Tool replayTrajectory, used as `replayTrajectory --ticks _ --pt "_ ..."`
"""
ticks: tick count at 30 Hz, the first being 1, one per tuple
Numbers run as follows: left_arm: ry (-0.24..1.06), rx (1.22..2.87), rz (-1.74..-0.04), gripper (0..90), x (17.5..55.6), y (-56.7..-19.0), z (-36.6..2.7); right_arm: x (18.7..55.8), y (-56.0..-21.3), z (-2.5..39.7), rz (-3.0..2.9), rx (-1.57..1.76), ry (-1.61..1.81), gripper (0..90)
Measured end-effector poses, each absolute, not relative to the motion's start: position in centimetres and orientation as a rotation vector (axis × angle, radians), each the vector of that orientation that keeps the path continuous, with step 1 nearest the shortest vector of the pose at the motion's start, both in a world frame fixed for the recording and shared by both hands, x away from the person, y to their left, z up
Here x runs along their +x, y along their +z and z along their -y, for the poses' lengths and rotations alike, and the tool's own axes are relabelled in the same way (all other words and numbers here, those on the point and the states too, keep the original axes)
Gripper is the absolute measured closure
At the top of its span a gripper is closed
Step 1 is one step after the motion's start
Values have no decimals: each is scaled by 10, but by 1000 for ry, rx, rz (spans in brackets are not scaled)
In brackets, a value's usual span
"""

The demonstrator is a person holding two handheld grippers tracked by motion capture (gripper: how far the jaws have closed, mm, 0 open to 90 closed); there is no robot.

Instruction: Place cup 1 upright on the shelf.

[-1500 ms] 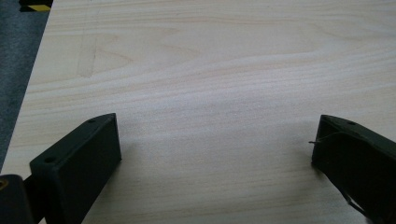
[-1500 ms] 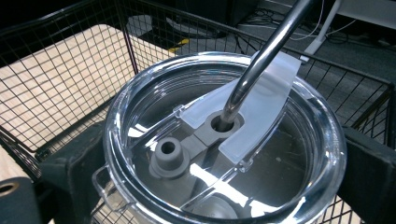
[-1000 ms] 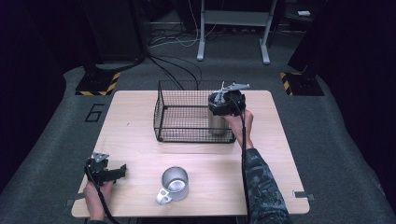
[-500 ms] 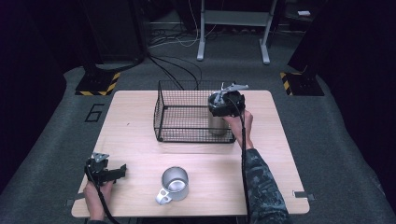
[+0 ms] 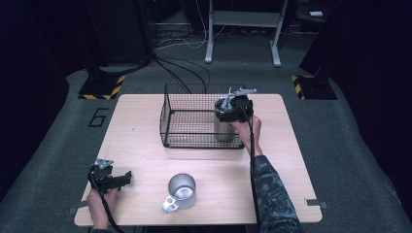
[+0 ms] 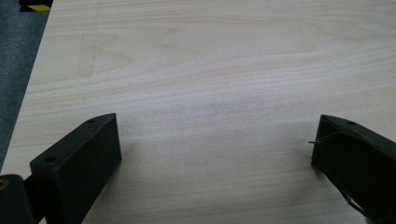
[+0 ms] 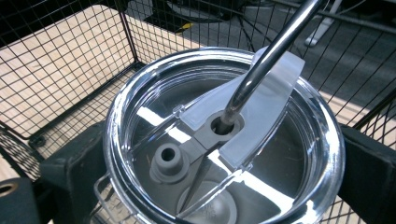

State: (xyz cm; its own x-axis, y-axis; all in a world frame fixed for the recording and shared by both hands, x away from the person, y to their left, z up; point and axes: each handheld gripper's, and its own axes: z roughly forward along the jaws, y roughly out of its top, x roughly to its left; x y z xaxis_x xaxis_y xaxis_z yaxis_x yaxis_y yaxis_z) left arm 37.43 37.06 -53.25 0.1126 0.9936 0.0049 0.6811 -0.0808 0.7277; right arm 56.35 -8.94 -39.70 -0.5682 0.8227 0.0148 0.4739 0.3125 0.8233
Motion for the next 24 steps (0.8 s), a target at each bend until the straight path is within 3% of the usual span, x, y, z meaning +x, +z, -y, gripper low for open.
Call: replayTrajectory --ticks 24 --pt "708 1824 -1625 13 374 -533 -370 540 -360 96 -2196 1122 1128 0"
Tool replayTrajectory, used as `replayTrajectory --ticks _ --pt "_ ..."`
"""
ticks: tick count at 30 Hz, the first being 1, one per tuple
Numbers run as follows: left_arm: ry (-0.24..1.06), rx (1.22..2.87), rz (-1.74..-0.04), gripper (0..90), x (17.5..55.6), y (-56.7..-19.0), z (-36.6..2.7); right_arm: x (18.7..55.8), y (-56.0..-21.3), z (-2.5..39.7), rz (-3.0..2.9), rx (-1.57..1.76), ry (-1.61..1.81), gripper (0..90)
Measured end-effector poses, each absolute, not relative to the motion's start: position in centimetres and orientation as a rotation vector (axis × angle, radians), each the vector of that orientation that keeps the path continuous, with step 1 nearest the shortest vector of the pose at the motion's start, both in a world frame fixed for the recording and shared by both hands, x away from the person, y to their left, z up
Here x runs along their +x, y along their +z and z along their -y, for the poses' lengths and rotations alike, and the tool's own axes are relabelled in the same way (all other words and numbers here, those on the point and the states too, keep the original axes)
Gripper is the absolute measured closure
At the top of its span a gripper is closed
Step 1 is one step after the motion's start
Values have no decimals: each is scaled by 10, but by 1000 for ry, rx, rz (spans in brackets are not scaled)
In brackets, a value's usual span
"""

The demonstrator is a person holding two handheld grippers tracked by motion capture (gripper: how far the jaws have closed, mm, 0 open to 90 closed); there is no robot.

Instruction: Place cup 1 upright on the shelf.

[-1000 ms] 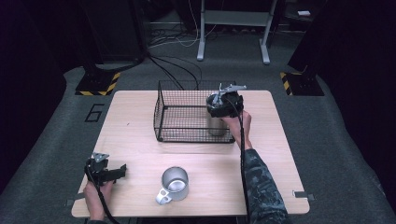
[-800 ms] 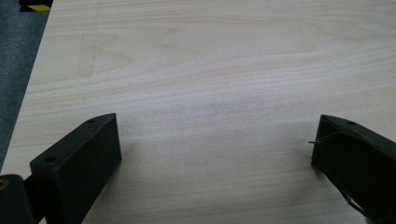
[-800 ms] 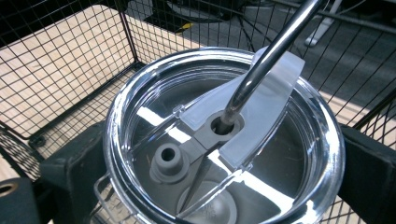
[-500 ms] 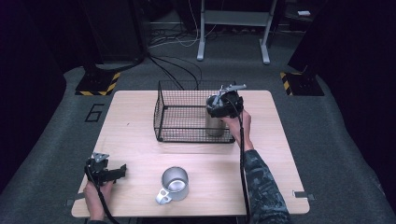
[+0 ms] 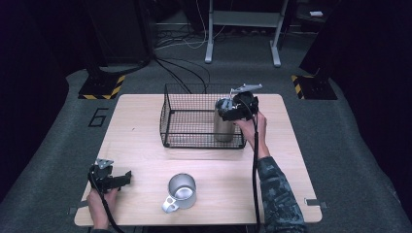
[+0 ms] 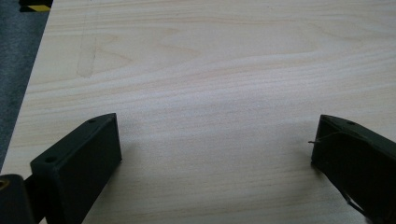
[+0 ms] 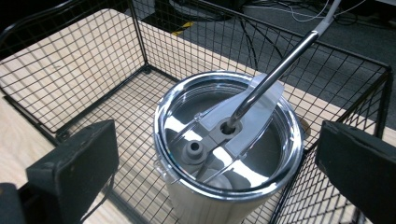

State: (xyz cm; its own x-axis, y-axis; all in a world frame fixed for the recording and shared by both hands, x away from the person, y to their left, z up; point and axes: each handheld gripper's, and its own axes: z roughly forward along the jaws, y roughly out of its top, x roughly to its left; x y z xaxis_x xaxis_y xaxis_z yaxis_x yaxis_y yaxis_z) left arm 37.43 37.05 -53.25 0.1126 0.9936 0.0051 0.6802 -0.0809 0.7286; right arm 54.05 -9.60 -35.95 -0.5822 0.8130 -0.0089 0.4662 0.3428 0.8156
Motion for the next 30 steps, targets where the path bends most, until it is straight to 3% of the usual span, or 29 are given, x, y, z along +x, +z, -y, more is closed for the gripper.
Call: replayTrajectory --ticks 15,30 --pt "707 1825 -1627 13 374 -532 -370 497 -345 113 -2219 1041 1168 0" --pt "708 1825 -1626 13 374 -532 -370 449 -373 154 -2187 1049 1187 0"
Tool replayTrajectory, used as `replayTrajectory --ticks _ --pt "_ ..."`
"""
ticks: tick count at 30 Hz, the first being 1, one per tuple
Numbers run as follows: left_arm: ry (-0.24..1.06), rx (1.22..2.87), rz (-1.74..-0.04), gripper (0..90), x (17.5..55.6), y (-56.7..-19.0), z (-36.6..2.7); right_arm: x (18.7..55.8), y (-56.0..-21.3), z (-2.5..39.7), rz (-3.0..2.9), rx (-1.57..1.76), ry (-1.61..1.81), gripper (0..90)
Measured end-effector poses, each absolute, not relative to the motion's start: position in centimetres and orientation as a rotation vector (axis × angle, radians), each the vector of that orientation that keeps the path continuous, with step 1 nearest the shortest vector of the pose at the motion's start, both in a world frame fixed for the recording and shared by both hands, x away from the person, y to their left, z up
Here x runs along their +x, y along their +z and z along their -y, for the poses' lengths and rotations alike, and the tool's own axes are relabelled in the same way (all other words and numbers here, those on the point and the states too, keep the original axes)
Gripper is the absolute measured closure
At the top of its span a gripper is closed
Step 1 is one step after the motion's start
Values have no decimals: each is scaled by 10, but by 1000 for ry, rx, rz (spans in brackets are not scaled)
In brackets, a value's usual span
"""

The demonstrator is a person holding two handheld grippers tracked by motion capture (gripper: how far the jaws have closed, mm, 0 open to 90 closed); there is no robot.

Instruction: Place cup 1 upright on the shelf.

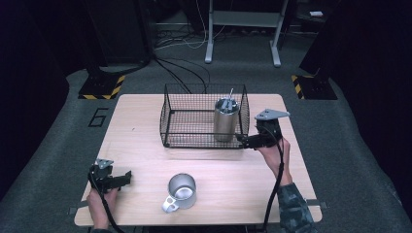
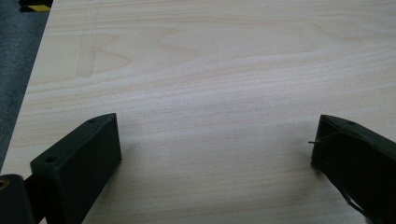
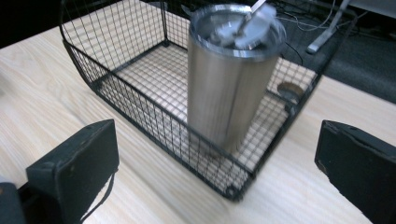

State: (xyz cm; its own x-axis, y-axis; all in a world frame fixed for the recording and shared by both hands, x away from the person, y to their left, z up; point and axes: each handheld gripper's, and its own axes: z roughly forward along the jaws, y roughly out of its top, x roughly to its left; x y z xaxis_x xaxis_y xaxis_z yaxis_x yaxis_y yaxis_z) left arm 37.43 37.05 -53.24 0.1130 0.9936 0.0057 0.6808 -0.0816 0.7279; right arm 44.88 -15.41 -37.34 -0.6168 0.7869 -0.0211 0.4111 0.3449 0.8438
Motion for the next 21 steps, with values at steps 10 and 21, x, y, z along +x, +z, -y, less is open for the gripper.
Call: replayTrajectory --ticks 10,21 --pt "707 1826 -1629 13 374 -532 -370 434 -420 185 -2189 1142 1167 0" --pt "706 1826 -1630 13 374 -532 -370 424 -485 216 -2196 1289 1070 0"
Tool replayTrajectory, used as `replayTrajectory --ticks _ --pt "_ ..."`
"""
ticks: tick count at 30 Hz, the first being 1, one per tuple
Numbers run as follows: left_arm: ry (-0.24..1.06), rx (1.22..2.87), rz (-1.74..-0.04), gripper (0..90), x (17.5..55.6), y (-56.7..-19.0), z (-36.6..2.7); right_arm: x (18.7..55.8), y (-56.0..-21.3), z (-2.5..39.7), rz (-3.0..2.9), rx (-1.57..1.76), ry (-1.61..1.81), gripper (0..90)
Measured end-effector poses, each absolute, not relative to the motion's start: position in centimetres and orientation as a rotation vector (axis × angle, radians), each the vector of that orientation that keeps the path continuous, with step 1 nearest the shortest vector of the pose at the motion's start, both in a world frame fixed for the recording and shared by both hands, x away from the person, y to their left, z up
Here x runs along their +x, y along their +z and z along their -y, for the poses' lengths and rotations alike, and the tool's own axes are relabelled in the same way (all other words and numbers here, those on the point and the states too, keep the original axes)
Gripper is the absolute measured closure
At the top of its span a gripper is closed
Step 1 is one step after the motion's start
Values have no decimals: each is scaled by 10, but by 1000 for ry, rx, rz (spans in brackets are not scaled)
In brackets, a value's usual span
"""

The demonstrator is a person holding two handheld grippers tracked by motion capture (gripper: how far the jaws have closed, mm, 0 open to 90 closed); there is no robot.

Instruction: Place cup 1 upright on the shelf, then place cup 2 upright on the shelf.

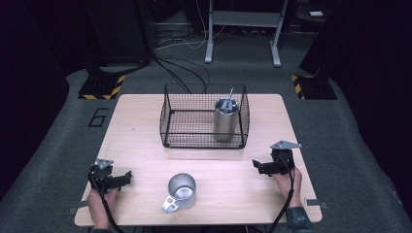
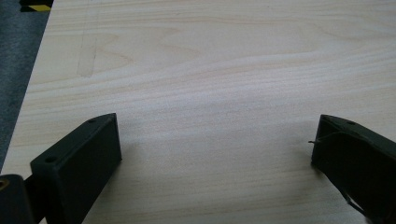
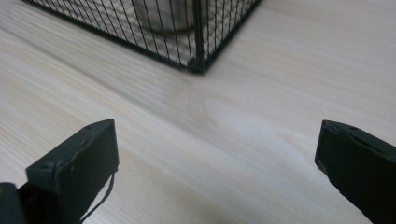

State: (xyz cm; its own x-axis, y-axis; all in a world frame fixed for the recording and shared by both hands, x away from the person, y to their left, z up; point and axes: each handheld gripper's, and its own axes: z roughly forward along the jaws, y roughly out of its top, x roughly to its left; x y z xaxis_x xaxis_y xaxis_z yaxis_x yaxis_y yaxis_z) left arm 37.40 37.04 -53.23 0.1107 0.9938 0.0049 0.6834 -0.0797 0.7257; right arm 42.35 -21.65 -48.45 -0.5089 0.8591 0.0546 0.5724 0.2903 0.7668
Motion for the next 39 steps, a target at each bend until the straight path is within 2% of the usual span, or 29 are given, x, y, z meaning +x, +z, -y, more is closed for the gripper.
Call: replayTrajectory --ticks 14,21,28,39 --pt "710 1824 -1626 11 375 -532 -371 423 -530 220 -2239 1281 957 0" --pt "708 1804 -1677 10 371 -532 -368 421 -530 223 -2255 1258 957 0" --pt "689 1816 -1651 5 366 -530 -369 420 -530 223 -2256 1260 954 0" --pt "590 1796 -1405 0 342 -495 -344 420 -529 222 -2251 1278 942 0"
